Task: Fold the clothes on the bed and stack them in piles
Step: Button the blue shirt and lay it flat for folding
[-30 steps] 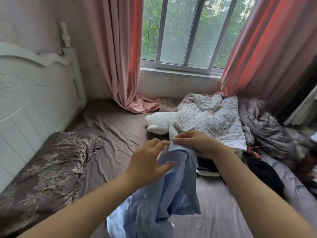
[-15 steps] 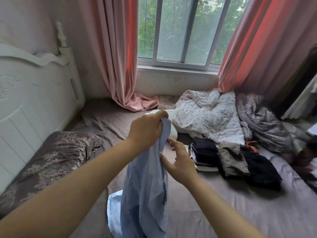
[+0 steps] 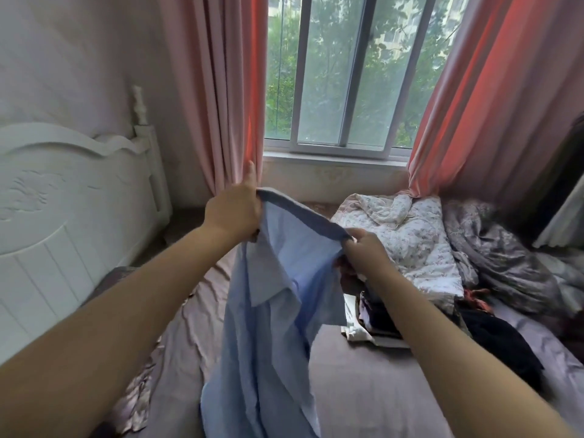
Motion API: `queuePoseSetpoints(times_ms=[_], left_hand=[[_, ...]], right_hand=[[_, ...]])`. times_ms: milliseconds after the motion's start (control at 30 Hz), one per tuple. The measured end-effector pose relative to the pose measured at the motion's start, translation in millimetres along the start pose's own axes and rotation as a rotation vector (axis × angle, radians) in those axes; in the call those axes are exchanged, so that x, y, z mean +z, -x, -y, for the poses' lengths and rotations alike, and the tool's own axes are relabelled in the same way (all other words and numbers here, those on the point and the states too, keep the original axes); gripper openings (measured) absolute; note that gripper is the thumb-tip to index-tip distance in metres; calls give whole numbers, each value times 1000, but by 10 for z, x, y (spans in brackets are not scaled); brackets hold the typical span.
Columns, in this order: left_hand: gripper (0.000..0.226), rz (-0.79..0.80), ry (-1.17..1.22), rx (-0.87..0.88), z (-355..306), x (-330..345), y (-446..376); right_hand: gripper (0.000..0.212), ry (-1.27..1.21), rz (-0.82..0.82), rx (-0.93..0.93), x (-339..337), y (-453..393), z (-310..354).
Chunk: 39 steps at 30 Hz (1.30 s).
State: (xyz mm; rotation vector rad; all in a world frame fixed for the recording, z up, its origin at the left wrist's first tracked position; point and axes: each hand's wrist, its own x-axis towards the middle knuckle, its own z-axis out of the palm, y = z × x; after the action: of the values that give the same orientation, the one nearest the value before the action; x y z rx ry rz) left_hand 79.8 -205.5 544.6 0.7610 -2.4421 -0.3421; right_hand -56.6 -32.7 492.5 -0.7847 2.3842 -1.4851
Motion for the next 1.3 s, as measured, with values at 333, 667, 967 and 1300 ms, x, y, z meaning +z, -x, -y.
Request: queuePoseSetpoints(times_ms=[333,667,967,1300], left_hand=[[30,-202,618,-109,-207,-549,-346],[18,-631,349,199,-316,-800,-356],[13,-779,471,286,-478,-817,-297],[21,-603,215,391,-421,-575,-343]], right_hand=[[12,-358,-52,-197,-670,-174,1151],[11,358,-336,-593,-1100,-200,1469],[7,229,-296,-788,-1089,-47,1452],[23,247,-26,-537,-1185,-98,1258]])
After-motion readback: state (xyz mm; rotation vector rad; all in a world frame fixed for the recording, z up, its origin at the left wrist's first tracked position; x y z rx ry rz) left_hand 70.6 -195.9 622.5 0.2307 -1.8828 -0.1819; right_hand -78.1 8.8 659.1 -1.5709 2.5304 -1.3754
